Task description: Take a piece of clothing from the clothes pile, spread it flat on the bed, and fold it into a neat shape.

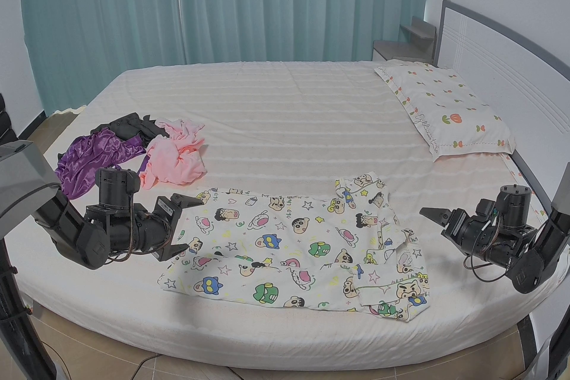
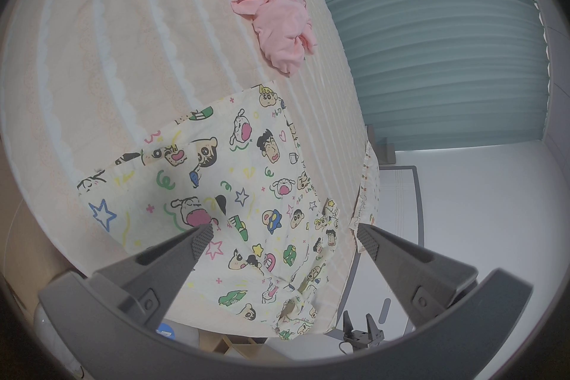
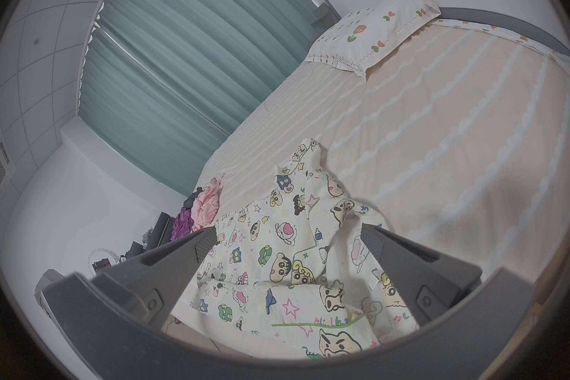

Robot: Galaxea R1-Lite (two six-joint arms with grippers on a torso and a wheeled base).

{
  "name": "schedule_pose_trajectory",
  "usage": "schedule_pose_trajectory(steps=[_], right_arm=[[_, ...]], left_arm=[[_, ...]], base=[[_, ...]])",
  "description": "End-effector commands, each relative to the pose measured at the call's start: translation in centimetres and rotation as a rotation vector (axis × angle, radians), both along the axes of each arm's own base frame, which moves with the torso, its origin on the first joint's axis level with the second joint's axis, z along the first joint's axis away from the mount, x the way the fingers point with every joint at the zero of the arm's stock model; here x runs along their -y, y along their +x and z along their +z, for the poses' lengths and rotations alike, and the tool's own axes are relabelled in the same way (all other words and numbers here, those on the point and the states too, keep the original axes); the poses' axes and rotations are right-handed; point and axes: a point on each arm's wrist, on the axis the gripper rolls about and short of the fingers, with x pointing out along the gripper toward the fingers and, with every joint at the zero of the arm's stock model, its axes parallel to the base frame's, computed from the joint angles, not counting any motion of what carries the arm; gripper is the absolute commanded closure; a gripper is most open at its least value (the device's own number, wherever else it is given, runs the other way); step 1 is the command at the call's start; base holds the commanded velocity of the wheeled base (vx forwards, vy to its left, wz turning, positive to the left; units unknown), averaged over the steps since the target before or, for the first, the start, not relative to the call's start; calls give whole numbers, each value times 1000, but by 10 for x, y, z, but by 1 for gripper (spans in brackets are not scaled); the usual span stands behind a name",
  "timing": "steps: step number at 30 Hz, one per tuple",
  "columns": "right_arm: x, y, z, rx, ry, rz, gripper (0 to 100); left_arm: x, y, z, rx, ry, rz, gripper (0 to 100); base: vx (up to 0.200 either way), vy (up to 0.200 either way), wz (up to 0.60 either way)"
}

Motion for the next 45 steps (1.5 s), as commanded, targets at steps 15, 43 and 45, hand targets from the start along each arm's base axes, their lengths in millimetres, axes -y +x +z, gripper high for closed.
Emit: schedule_pose_trajectory(steps=[15, 43, 45], right_arm=[[-2, 0, -5, -17, -4, 7, 0], [-5, -1, -10, -34, -14, 21, 0], [-5, -1, -10, -34, -14, 21, 0]], left_arm=[[-1, 5, -5, -5, 6, 12, 0], [-2, 12, 2, 14, -10, 59, 0], [-2, 12, 2, 15, -9, 60, 0]], base=[[120, 0, 0], [0, 43, 0], [0, 200, 0]])
